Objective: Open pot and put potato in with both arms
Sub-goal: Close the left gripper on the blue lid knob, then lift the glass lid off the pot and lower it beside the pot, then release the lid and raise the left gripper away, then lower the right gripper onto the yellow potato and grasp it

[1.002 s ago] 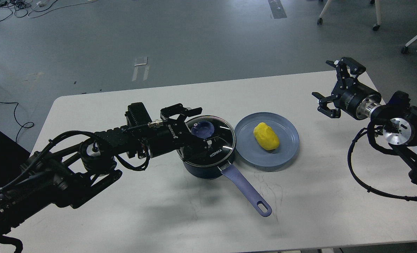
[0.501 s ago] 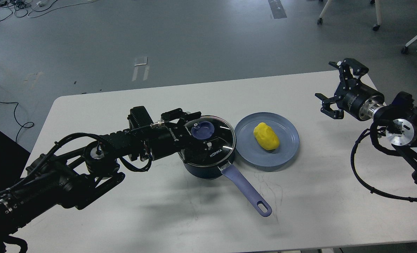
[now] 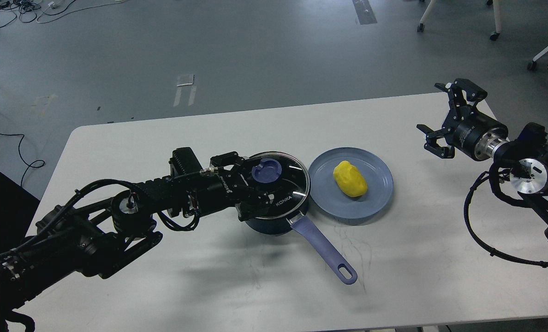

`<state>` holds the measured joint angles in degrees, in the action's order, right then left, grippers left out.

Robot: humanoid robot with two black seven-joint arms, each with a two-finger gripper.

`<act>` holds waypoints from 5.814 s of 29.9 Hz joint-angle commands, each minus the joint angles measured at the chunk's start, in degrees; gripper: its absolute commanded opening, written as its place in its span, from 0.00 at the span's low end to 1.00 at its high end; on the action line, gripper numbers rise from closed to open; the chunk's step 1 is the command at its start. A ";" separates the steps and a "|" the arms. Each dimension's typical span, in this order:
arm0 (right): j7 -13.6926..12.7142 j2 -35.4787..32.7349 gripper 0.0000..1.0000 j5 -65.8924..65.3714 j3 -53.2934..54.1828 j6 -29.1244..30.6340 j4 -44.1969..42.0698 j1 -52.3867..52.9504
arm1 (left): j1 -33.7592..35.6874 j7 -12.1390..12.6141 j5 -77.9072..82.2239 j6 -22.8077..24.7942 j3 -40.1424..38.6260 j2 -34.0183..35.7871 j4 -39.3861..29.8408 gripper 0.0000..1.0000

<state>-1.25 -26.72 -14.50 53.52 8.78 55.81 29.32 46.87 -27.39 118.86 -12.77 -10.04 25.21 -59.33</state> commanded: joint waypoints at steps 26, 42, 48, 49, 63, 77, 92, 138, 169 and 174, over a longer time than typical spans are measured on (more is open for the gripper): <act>0.02 -0.26 1.00 -0.09 -0.61 0.01 0.18 -0.05 | 1.29 -0.61 -3.89 -0.15 -0.50 3.17 -2.19 0.39; -0.07 -0.96 1.00 -0.09 -0.61 0.01 0.09 0.74 | 3.58 -0.61 -10.48 -5.34 -2.88 16.61 -8.34 0.40; -0.07 -0.79 1.00 -0.09 -0.70 0.01 -0.08 1.00 | 2.09 -0.61 -16.82 -9.11 -2.18 22.42 -8.26 0.40; -0.07 -0.70 1.00 -0.09 -0.70 0.01 -0.17 1.18 | 0.96 -0.61 -17.25 -10.95 -2.26 23.47 -8.17 0.40; -0.25 -0.61 1.00 -0.09 -0.88 -0.25 -0.17 1.35 | -13.37 -0.61 -19.36 -15.23 -2.18 24.09 -0.62 0.40; -0.33 -0.96 1.00 -0.09 -1.22 -0.25 -0.17 1.35 | -17.77 -0.61 -22.53 -15.23 -0.86 17.76 9.23 0.42; -0.33 -0.61 1.00 -0.18 -1.67 -0.25 -0.17 1.18 | -19.01 -0.61 -22.53 -15.23 -0.77 16.62 9.85 0.59; -0.07 -1.31 1.00 -0.88 -4.83 0.19 0.53 4.78 | 5.59 -0.61 -60.29 -0.88 -1.30 24.18 -0.96 0.99; 5.20 -2.19 1.00 -27.15 -22.22 0.89 4.40 17.35 | 3.23 26.78 -111.04 26.48 -24.06 3.61 2.20 0.99; 7.92 -1.93 1.00 -37.42 -31.53 0.19 4.31 20.33 | 2.26 26.51 -110.42 26.39 -24.06 3.79 2.12 0.99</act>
<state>4.62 -28.92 -46.10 26.95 9.51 60.16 48.20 49.63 -0.71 8.22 13.66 -34.09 28.85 -57.12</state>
